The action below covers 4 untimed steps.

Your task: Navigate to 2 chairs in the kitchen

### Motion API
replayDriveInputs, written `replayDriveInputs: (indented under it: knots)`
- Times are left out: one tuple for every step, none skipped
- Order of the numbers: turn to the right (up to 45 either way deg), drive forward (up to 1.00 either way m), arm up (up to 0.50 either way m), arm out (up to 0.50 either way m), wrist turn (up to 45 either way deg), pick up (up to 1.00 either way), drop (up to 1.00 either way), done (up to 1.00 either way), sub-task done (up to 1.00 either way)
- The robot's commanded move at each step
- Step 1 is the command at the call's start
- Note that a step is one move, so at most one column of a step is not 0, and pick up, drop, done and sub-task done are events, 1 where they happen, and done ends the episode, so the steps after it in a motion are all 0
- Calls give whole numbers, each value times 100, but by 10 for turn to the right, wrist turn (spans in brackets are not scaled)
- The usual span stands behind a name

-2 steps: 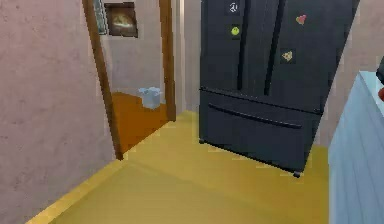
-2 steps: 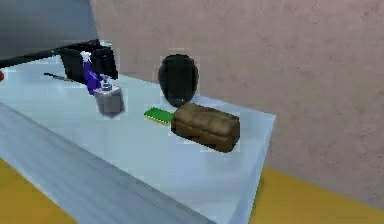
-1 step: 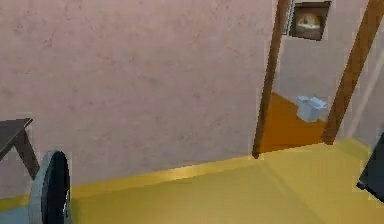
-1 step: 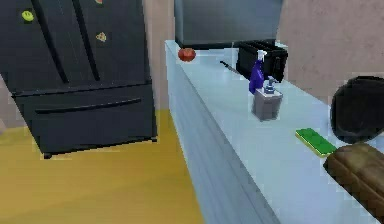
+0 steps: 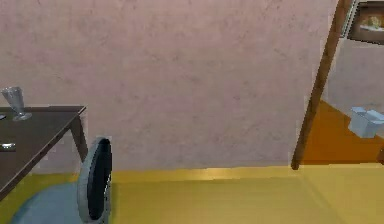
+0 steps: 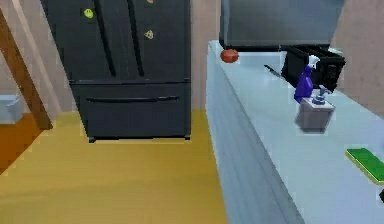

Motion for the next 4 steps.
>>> replayDriveInputs:
  knots:
    - [0, 10, 0, 0, 0, 0, 0, 0, 0]
    - [-60, 0, 0, 0, 0, 0, 0, 0, 0]
    - [0, 5, 0, 0, 0, 0, 0, 0, 0]
    - [-450, 0, 0, 0, 0, 0, 0, 0, 0]
